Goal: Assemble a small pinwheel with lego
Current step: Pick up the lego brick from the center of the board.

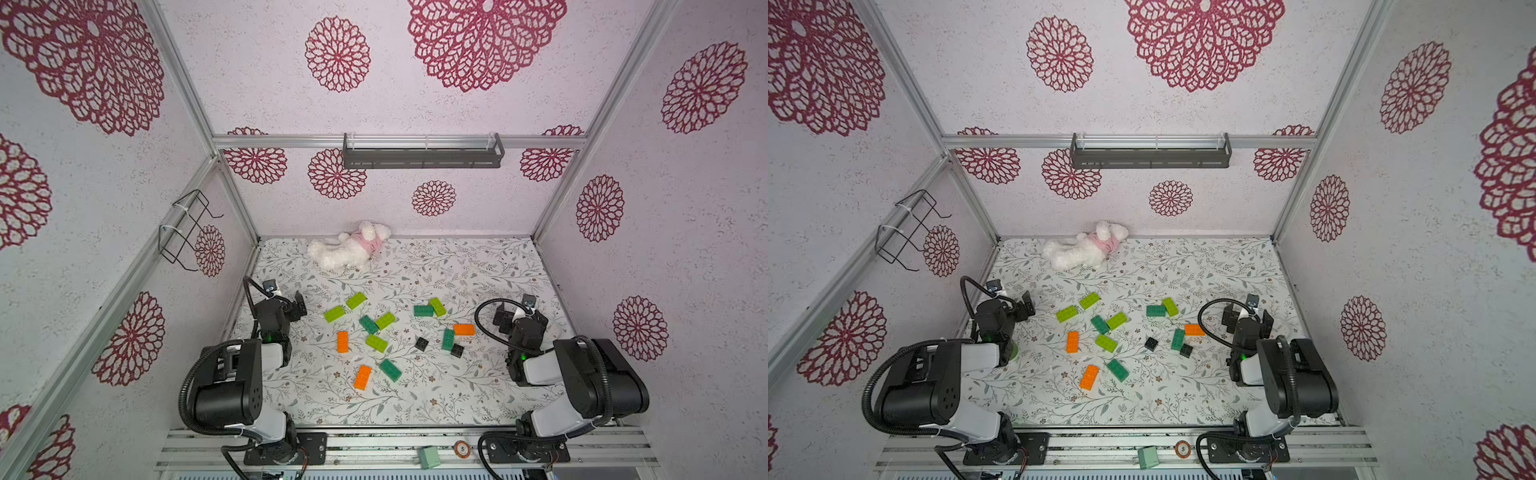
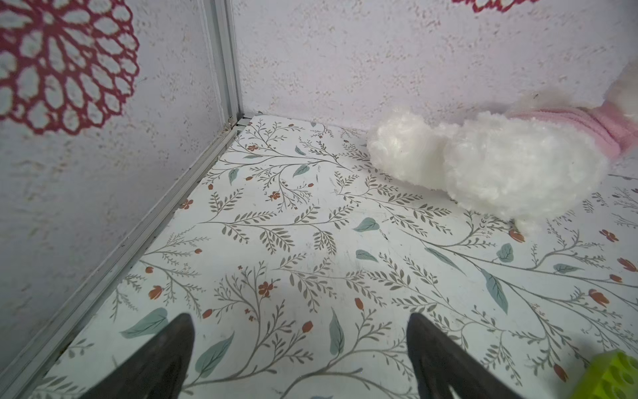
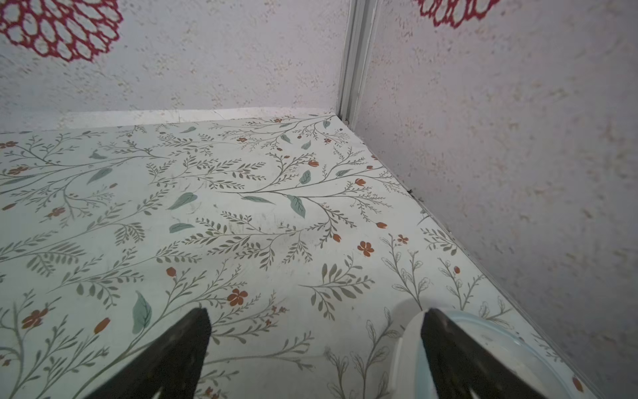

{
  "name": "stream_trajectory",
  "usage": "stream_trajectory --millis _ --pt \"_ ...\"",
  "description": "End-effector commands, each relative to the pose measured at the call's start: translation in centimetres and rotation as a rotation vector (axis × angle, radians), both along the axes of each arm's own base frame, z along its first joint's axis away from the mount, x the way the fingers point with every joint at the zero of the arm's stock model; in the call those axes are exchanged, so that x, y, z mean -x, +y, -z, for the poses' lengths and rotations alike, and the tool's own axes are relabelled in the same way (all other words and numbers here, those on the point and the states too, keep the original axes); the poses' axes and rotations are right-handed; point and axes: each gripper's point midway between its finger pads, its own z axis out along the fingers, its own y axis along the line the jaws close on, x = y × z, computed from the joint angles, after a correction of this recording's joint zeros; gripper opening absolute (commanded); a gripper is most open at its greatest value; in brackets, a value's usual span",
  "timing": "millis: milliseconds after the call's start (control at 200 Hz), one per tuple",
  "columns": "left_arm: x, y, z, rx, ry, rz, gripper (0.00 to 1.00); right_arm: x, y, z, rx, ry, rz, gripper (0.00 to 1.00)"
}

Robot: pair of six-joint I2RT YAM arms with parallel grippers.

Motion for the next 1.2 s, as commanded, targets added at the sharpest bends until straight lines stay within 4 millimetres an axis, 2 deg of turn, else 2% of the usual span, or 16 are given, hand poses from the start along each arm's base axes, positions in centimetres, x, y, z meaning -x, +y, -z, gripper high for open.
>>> stream_trajectory --millis 0,766,926,1021,1076,1196 --pt "-0.5 0.1 -1.3 -0.011 -0.037 -0.003 0.97 -0.6 0.0 -1.9 -0.007 -0.065 0.012 0.99" --pt "-0.5 0.2 -1.2 -0.017 -0.034 0.003 0.97 -0.5 -0.1 -1.9 -0.007 -0.064 0.014 0.99" --pt "0.0 1.4 -1.4 0.018 -0.06 -0.038 0.97 -0.6 -0.1 -1.9 -0.009 -0.065 0.014 0.99" --pt "0.0 1.4 -1.5 0.024 -0.065 -0.038 0.97 -0.5 -0.1 -1.9 -0.011 -0.065 0.013 0.99" --pt "0.1 2.4 -2.6 0.02 -0.093 -0.097 0.97 0.1 -0.6 -2.2 -0.021 -0.079 0.049 0.99" --pt "0.6 3.5 -5.7 0.011 -0.023 -0.216 0.97 1.7 0.3 -3.4 0.022 -0.161 0.016 0.99"
